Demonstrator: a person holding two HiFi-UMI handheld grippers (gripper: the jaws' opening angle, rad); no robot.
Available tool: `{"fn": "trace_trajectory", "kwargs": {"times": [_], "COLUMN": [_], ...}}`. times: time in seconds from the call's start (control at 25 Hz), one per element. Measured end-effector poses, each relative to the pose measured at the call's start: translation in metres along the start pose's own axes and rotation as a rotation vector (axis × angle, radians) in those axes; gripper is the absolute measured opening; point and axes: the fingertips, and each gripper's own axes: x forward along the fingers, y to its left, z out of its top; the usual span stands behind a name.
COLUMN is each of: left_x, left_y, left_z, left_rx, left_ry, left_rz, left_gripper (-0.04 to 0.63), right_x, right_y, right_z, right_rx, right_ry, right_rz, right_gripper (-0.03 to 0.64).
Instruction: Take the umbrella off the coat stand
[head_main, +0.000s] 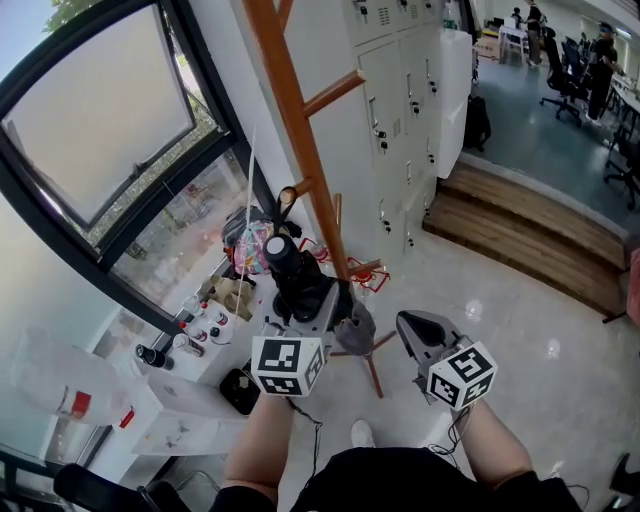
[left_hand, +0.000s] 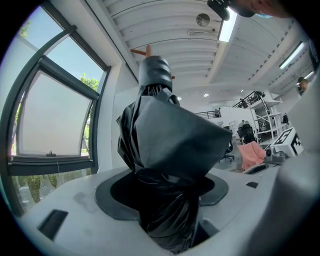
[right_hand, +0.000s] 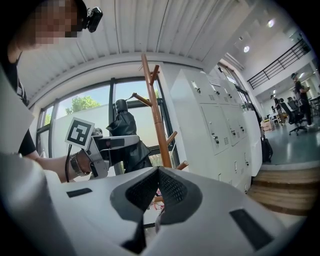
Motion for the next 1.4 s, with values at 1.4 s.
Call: {"fn": "trace_trajectory", "kwargs": {"times": [1.4], "left_x": [-0.178], "left_y": [-0.115], "left_z": [-0.041], "left_rx": [-0.060], "left_ry": [0.126], "left_rz": [0.237], "left_gripper": [0.287], "right_x": [-0.103], "right_y": [0.058], "right_z": [-0.013], "right_rx": [-0.057], "right_ry": [0.038], "right_rz": [0.270], "right_gripper": [0.053]}}
